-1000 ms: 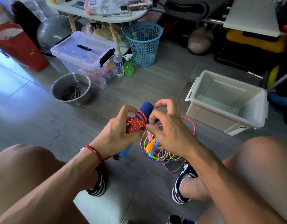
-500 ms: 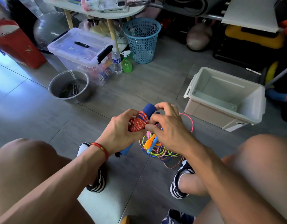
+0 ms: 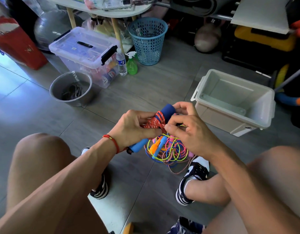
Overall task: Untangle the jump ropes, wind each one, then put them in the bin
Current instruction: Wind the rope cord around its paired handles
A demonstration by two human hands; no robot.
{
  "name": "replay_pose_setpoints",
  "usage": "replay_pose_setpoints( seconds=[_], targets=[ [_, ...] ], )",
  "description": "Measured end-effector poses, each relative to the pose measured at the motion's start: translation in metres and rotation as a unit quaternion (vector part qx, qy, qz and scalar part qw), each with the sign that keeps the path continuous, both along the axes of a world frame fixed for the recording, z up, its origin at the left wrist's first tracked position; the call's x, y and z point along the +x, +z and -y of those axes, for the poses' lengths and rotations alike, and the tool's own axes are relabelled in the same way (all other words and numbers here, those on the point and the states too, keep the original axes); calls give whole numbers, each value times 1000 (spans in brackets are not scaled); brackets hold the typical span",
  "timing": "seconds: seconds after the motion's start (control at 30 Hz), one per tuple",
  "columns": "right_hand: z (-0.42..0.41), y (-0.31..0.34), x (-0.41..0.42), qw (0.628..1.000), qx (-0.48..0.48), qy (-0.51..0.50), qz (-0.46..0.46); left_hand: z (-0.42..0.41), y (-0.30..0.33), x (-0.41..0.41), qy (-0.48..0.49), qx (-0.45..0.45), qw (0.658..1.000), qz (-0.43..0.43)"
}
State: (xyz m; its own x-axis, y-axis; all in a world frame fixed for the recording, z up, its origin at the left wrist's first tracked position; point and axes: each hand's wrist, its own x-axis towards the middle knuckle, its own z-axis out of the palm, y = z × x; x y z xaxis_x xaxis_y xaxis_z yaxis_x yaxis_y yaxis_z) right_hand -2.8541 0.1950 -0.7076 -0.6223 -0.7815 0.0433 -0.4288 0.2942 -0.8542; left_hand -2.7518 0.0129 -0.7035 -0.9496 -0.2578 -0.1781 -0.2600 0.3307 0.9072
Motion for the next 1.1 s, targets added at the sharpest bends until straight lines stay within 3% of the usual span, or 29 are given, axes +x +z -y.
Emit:
replay_pose_setpoints(
  seconds=[0.13,0.3,0.47,0.53,0.6,0.67,0.77,0.83,0.93,0.97,1.03,1.1],
  targets=[
    [-9,-1,-4,998,7,-56,-39,-5,3,-5,-30,18,999,25],
    [-25,3,-17,987,5,-153,-54,-11,4,-8,-115,-141,981,61],
    [-34,6,-26,966,0,-235,-110,-13,8,-12,-85,-216,972,37],
    [-33,17,-29,970,21,-172,-173,-19,14,-22,-89,-282,955,-18],
    [-28,33,-35,972,112,-38,-202,-27,25,-38,-114,-346,928,-76],
    [-28,48,-47,962,176,12,-208,-37,36,-60,-131,-384,906,-119],
    [-48,65,-81,951,179,-45,-248,-66,56,-94,-53,-440,887,-129],
    [-81,66,-108,943,178,-126,-251,-90,67,-118,13,-426,898,-110],
    [-160,37,-136,954,68,-275,-92,-133,72,-158,-6,-310,947,-84],
    [-189,17,-135,942,35,-333,-25,-150,69,-170,-31,-280,957,-68],
    [-243,-37,-118,879,2,-469,81,-187,61,-193,-97,-248,963,-38],
    [-290,-106,-86,785,-61,-583,199,-220,47,-211,-190,-250,949,-12]
  ],
)
